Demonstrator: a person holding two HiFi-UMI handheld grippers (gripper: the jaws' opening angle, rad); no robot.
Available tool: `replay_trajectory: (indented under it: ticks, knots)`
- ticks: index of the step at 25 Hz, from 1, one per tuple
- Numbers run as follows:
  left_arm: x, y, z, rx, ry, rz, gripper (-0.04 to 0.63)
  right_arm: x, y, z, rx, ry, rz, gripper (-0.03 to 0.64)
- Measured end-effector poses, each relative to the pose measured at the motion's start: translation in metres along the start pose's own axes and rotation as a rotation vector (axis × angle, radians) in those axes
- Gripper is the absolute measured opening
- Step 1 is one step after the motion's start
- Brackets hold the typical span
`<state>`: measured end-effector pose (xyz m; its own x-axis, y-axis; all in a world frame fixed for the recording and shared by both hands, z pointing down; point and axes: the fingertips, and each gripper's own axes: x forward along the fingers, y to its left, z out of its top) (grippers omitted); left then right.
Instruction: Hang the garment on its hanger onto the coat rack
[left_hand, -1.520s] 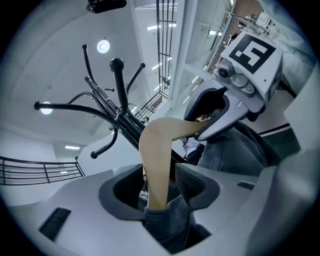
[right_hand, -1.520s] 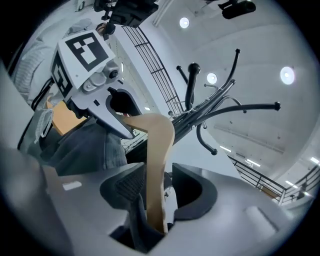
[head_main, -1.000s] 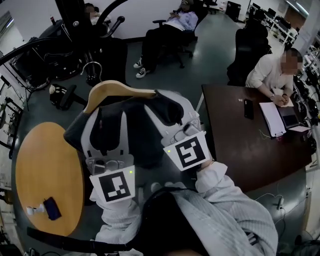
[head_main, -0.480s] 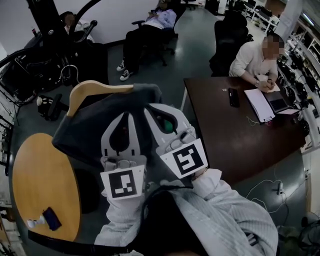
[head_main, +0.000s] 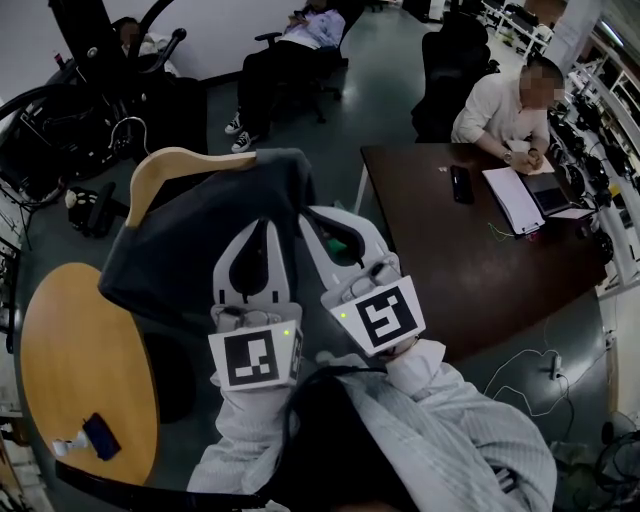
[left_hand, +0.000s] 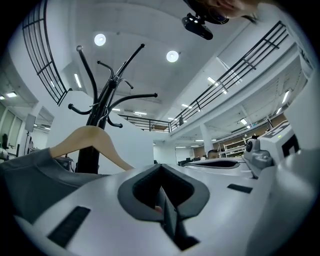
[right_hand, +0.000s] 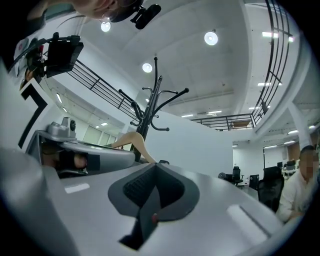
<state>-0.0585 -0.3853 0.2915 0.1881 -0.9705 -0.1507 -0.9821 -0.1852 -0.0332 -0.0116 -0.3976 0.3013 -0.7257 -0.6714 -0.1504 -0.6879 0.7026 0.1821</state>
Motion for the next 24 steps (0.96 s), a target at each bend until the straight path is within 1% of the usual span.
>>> replay_trajectory:
  ticks: [6, 11, 17, 21, 24]
  knots:
    - [-0.0004, -0.0002, -0.0048, -0.001, 0.018, 0.004, 0.005, -0.0007, -0.0017, -0.0026, 0.008, 0.002, -0.007, 0.000]
    - [-0.0036, -0.0003, -0.0020, 0.009, 0.004, 0.009, 0.005, -0.0036, 0.0009, -0.0005, 0.005, -0.003, -0.005, 0.000]
    - [-0.0050, 0.0011, -0.0028, 0.012, 0.011, 0.008, 0.005, -0.0031, 0.0027, 0.0012, -0.001, -0.001, -0.004, 0.000]
    - [-0.0050, 0.0041, -0.0079, 0.015, 0.044, 0.008, 0.005, -0.0013, 0.0019, -0.0001, -0.001, 0.004, -0.008, 0.000]
    - [-0.0038, 0.0032, -0.0110, 0.031, 0.055, -0.009, 0.005, -0.0009, 0.0014, -0.0002, 0.002, 0.000, -0.012, 0.000]
